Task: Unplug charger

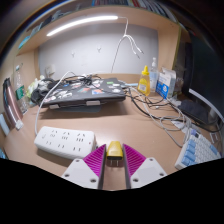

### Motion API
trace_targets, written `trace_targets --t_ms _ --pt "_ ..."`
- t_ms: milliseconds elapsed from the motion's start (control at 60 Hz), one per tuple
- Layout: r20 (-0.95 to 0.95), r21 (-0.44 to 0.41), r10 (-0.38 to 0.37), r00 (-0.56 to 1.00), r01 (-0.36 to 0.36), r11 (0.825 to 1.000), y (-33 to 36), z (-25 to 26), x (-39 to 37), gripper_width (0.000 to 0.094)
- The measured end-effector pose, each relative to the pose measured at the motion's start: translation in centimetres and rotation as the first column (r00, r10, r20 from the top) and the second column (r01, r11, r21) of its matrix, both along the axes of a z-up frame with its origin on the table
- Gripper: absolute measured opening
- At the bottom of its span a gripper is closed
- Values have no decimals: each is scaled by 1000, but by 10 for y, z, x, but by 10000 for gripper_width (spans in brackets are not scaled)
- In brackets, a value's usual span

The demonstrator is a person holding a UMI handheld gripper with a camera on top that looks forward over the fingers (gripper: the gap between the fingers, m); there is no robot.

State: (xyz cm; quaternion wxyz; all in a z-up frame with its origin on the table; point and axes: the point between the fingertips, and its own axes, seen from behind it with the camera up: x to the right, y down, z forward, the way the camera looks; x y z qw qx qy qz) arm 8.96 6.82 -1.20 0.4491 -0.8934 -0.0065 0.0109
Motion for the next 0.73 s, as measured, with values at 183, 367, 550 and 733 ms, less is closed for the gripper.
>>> trace_targets --t_ms 183,367,550,733 --pt "25 15 -22 999 21 1000 -4 5 13 856" --pt "-21 49 34 999 -33 998 -31 18 11 882" --pt "-34 98 45 998 -42 994 -76 40 20 877" --pt "-87 83 69 994 -61 995 -125 40 29 868"
